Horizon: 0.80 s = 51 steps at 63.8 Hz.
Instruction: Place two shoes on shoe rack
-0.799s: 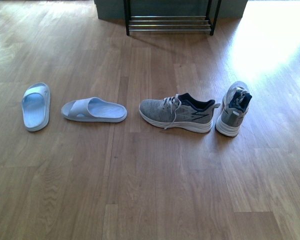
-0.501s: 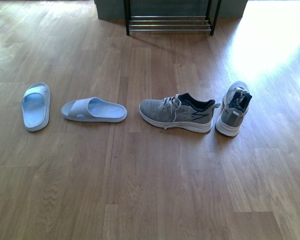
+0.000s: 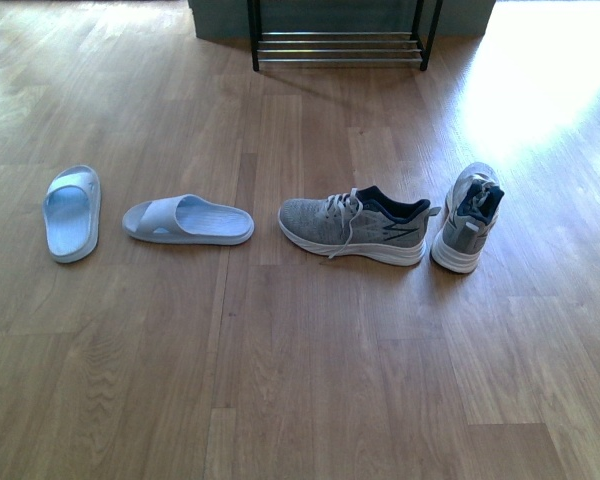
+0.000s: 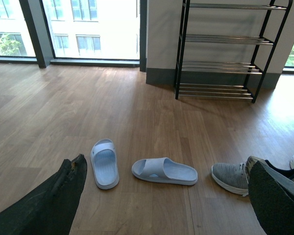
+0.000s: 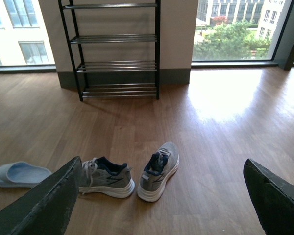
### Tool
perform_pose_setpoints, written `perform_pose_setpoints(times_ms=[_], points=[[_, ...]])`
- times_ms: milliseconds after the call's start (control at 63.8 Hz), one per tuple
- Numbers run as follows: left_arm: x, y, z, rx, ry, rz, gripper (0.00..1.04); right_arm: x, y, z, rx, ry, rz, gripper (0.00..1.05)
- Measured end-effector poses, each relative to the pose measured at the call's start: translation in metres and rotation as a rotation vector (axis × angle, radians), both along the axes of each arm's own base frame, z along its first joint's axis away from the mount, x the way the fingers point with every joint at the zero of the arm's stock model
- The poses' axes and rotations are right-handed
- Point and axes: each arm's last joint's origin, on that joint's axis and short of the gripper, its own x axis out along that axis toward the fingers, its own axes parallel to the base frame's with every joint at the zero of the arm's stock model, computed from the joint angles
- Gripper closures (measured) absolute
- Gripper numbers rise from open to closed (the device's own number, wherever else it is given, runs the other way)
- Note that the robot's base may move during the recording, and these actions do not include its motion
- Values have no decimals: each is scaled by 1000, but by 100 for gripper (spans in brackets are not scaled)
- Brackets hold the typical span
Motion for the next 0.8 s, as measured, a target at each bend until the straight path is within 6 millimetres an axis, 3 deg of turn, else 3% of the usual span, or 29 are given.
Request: perform_pose_setpoints(times_ms=[799], points=[[0, 0, 0, 0, 0, 0, 9, 0, 0, 0, 0, 0, 0, 9]])
